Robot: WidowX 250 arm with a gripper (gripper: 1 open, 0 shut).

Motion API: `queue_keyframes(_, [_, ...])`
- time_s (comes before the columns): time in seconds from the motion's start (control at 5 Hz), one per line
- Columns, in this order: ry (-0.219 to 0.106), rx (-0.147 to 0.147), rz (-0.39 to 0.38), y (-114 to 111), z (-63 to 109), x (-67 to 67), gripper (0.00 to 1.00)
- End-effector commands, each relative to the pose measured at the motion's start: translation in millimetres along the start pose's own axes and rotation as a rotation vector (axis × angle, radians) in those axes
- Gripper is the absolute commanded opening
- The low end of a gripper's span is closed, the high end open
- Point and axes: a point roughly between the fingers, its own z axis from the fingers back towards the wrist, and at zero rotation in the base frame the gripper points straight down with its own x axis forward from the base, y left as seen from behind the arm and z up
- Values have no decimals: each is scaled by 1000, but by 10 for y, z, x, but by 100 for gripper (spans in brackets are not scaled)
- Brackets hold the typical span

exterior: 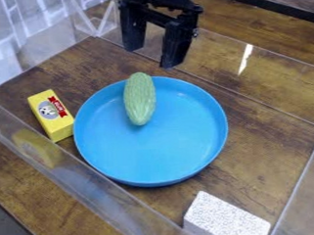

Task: Put the green object in the blue tray

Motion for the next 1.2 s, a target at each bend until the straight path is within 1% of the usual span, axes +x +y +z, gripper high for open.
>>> queue_keyframes(0.0, [-64,1,35,115,162,53,100])
queue_keyframes(0.4, [-67,-2,28,121,134,86,100])
queue_keyframes(0.6, [-65,-3,34,104,151,48,100])
queue_keyframes(1.0, [-49,-4,37,152,111,91,100])
